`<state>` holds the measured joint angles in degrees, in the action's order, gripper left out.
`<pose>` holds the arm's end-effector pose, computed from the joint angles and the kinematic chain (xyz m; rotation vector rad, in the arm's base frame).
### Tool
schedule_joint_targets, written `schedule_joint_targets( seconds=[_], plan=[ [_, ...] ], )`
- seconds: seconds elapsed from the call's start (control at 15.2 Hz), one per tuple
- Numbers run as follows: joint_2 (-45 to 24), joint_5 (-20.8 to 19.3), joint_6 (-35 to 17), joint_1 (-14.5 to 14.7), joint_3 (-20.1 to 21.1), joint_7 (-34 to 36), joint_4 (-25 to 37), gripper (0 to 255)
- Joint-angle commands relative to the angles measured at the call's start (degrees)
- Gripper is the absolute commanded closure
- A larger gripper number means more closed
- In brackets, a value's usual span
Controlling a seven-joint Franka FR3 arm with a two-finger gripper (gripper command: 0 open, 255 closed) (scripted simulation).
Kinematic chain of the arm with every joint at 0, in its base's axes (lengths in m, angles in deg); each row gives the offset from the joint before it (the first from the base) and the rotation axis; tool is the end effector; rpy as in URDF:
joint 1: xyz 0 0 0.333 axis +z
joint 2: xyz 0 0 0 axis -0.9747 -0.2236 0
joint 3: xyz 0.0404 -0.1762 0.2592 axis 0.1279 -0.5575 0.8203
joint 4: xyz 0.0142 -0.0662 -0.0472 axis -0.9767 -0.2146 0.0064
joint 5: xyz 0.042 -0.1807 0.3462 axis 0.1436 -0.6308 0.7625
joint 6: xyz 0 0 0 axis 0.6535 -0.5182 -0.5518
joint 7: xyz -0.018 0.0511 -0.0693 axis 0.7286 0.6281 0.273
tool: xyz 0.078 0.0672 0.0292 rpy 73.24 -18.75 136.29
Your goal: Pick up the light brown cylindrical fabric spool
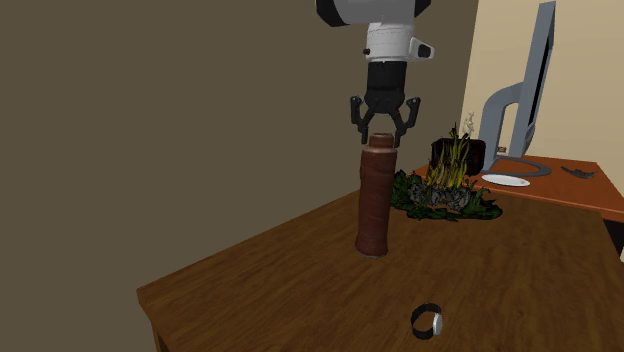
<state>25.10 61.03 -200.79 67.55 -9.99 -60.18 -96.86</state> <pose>0.5812 -0.2040 0.4627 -2.9764 0.9536 -0.1017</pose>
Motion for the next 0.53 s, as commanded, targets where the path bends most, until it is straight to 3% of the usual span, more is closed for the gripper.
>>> schedule_joint_targets(
  seconds=[0.0,0.46],
  plan=[
    [0.0,0.0,0.0,0.0,0.0,0.0,0.0,255],
    [0.6,-0.2,3.6,0.0,-0.1,0.1,3.0,255]
  ],
)
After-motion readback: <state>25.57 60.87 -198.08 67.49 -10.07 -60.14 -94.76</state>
